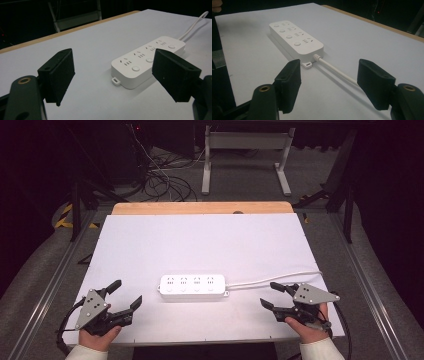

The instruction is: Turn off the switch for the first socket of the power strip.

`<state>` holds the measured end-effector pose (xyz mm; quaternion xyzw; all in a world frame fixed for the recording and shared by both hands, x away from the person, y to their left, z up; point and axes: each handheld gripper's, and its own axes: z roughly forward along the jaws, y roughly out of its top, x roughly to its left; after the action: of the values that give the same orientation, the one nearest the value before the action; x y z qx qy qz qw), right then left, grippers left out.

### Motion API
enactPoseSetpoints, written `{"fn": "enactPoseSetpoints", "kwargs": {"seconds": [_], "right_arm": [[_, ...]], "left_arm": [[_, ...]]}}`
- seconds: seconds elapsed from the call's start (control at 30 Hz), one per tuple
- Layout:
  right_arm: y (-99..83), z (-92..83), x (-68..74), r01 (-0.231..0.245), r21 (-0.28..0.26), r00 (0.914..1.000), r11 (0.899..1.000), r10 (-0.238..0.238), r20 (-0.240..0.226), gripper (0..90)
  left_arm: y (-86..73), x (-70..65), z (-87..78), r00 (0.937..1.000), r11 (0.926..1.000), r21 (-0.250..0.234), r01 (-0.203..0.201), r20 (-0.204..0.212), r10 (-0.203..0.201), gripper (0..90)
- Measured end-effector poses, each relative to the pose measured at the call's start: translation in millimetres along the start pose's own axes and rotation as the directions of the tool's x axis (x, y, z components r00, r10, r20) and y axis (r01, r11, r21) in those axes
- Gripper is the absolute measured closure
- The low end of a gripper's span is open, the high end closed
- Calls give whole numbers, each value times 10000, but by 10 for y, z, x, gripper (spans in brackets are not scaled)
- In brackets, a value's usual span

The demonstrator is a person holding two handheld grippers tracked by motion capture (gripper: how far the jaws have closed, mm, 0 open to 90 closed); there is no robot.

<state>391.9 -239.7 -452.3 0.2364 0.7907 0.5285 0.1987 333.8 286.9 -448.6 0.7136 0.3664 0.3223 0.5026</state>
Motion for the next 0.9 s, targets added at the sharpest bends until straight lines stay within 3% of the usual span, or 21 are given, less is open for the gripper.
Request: {"fn": "enactPoseSetpoints", "kwargs": {"seconds": [0.33,0.9], "right_arm": [[10,-9,-3,19,-2,10000,10000,-19,-30,366],[64,-24,-14,72,183,9999,9998,-70,-136,407]], "left_arm": [[9,-16,-11,9997,9998,-34,-213,-156,212,189],[5,-29,-4,9996,9999,-28,-112,-272,111,191]]}}
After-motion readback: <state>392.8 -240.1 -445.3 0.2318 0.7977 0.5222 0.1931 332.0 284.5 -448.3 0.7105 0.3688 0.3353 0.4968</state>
